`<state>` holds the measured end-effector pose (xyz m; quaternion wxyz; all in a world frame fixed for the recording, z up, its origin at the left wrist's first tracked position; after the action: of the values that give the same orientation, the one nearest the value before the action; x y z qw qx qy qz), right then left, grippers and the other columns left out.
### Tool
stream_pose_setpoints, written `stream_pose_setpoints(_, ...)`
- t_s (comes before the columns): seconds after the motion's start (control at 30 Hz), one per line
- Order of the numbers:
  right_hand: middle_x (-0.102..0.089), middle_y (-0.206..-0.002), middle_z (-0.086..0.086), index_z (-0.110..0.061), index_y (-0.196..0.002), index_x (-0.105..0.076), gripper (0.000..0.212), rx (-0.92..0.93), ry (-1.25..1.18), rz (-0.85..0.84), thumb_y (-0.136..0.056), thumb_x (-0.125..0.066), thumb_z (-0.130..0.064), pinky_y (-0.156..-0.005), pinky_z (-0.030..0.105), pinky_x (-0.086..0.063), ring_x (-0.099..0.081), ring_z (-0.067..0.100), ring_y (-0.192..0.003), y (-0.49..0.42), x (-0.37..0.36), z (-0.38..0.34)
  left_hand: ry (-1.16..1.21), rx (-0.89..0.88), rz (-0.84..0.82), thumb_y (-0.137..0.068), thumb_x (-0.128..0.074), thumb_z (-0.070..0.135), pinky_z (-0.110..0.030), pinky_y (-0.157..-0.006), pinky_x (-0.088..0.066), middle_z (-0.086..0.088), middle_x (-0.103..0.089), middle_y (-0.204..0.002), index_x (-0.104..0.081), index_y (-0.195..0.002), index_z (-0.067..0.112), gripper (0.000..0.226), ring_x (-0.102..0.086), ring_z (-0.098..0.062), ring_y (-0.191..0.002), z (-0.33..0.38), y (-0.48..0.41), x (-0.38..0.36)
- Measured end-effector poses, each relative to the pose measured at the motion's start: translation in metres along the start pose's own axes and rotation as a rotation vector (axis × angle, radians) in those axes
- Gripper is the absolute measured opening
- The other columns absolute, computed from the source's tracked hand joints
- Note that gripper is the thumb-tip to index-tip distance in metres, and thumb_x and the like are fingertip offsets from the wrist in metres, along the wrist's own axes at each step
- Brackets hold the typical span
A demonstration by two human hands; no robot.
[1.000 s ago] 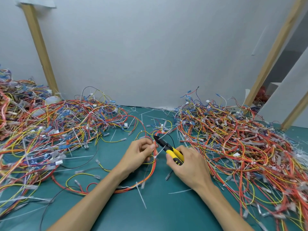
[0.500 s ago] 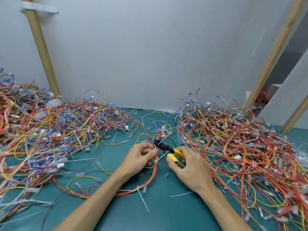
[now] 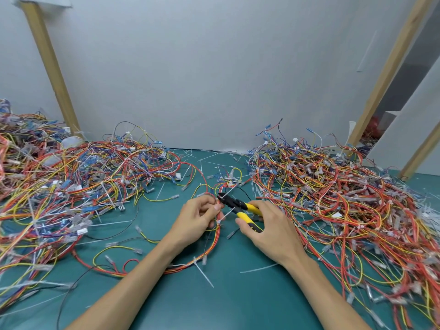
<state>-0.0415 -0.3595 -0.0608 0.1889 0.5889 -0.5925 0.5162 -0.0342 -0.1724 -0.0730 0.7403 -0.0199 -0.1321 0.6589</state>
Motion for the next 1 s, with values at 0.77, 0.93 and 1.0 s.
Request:
stream_pose_setpoints(0.77,-0.053,-0.089,-0.015,-0.038,-0.100,-0.051,0.041,0.002,-0.055,0.001,-0.087,-0.035,-0.073,-0.067,0.030,-0.044,-0.052,0.007,-0.078,0.0008,-0.0046,-0.0014,0.117,0.041,-0.060,-0.101,-0.047,0.008,-0.018,-0.055,-0.042,-0.003,-0.069,-0.075,-0.054,-0.079,0.007,0.023,-0.046,-0.010,-0.050,-0.0032,-0.0013,0.0018)
stream_pose_setpoints(0.93,-0.052,-0.096,-0.016,-0.039,-0.108,-0.051,0.036,0.024,-0.054,0.001,-0.089,-0.040,-0.068,-0.067,0.027,-0.041,-0.051,0.003,-0.082,0.0008,-0.0034,-0.0016,0.147,0.043,-0.029,-0.101,-0.047,0.008,-0.015,-0.054,-0.040,0.001,-0.066,-0.070,-0.057,-0.088,-0.002,0.019,-0.044,-0.007,-0.049,-0.0017,-0.0020,0.0051)
stream_pose_setpoints(1.0,-0.051,-0.095,-0.017,-0.039,-0.108,-0.051,0.035,0.032,-0.047,-0.002,-0.090,-0.041,-0.067,-0.066,0.025,-0.038,-0.049,0.002,-0.082,0.0006,-0.0040,-0.0005,0.160,0.037,-0.033,-0.101,-0.046,0.007,-0.014,-0.052,-0.038,0.000,-0.062,-0.069,-0.058,-0.088,0.003,0.019,-0.041,-0.008,-0.049,-0.0002,-0.0018,0.0048)
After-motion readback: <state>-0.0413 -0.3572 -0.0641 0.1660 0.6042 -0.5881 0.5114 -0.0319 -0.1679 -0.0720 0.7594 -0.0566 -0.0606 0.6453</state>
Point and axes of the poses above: each hand's wrist, its own y-axis away from the middle knuckle, its own x-axis out of the back of the hand, z = x × y, the point moved 5 cm from there along -y, towards the middle knuckle
